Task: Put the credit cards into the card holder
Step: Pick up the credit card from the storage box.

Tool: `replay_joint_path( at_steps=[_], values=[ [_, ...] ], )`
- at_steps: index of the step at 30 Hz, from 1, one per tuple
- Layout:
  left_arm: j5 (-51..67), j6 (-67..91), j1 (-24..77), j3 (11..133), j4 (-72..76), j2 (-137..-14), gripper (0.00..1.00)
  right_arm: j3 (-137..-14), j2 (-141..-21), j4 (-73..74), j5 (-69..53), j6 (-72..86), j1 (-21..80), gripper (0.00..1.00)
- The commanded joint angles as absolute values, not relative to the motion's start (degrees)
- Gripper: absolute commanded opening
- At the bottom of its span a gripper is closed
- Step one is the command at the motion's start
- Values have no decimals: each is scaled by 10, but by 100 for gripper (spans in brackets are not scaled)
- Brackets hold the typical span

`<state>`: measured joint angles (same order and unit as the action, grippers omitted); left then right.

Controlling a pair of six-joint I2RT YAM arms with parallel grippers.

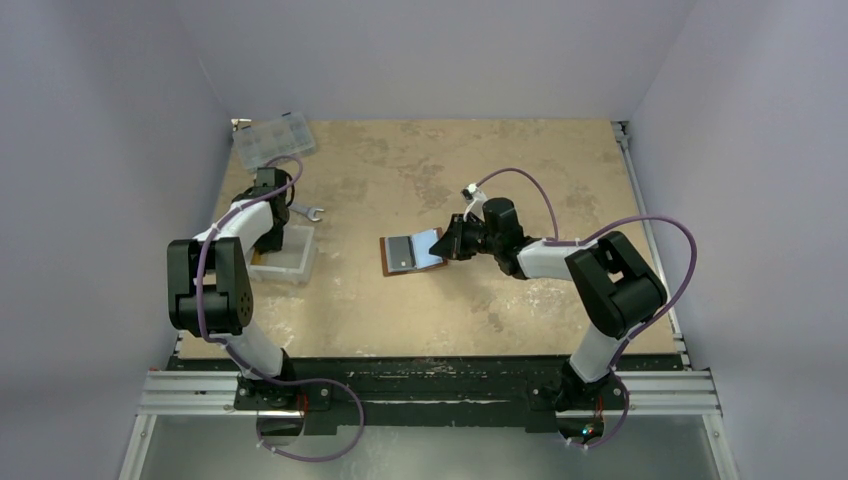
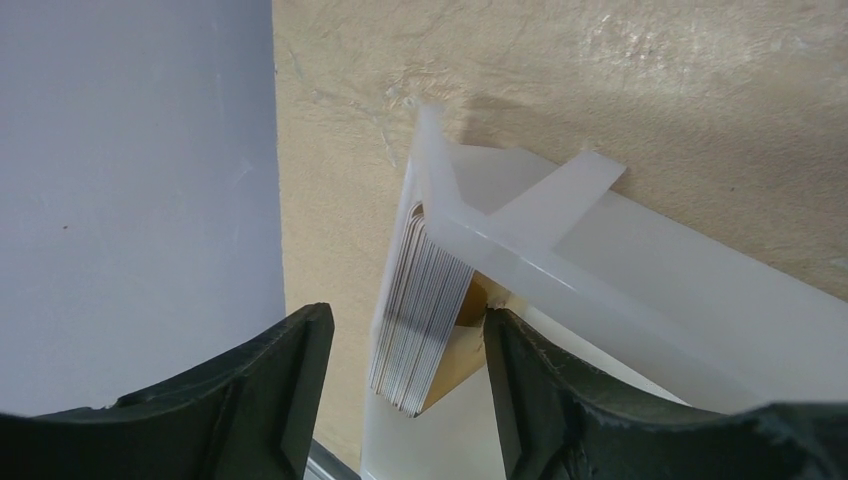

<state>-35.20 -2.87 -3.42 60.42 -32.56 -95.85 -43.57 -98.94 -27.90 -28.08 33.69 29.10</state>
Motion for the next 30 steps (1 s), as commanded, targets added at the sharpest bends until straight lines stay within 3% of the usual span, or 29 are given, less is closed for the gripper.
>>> replay_joint_path(
  at_steps=[1,7,17,30],
  values=[
    [-383,-40,-40,606,-309,-957,59,-430,-969,-301,-291,340,287,13],
    [-398,-41,-40,603,-307,-943,42,-429,-969,-304,-294,342,287,13],
    [-394,-41,-43,603,-311,-933,27,-430,-973,-304,-295,343,287,13],
    [-399,-30,-42,612,-323,-921,17,-432,-981,-307,-300,345,287,13]
  ],
)
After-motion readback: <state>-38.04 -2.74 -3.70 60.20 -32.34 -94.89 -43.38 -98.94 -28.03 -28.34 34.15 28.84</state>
